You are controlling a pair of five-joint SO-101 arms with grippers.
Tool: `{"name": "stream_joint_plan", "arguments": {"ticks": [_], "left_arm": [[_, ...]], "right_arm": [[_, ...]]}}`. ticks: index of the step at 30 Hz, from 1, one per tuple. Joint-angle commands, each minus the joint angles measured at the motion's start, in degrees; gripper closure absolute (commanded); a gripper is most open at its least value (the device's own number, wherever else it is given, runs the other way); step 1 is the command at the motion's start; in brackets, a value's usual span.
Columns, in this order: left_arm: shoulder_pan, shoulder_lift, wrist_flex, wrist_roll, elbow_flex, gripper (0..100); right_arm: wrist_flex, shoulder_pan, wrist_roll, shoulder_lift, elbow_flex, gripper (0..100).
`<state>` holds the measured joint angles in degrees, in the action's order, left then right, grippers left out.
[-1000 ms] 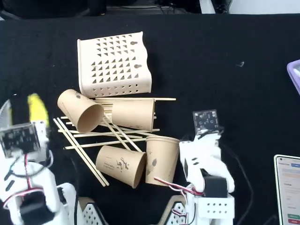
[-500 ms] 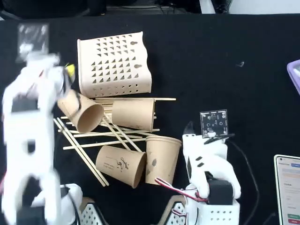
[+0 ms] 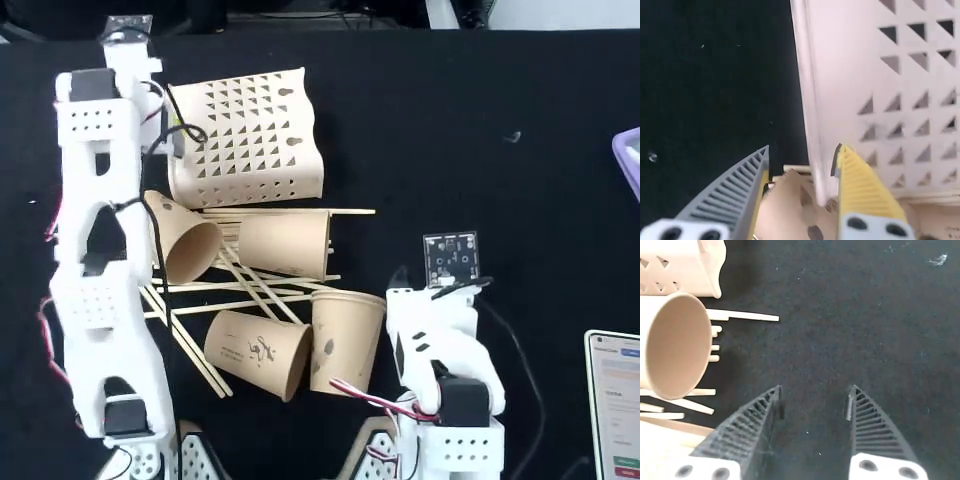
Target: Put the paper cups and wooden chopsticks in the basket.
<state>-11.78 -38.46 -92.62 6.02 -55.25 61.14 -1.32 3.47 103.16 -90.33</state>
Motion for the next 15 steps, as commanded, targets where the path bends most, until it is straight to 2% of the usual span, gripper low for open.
{"name": "stream_joint_plan", "arguments": {"ticks": [1,6,15], "left_arm": [[-4.2,-8.8,-4.3,0.1,-18.2,79],[-7.6,-18.3,-8.2,0.2,-29.4,79],[-12.9,-28.0,-8.2,3.3,-35.7,79]], "right_arm": [[-1.3,0.6,-0.5,5.4,-0.2,78.7],[-1.4,0.7,-0.7,5.4,-0.5,78.7],[-1.4,0.7,-0.8,5.4,-0.5,78.7]]}}
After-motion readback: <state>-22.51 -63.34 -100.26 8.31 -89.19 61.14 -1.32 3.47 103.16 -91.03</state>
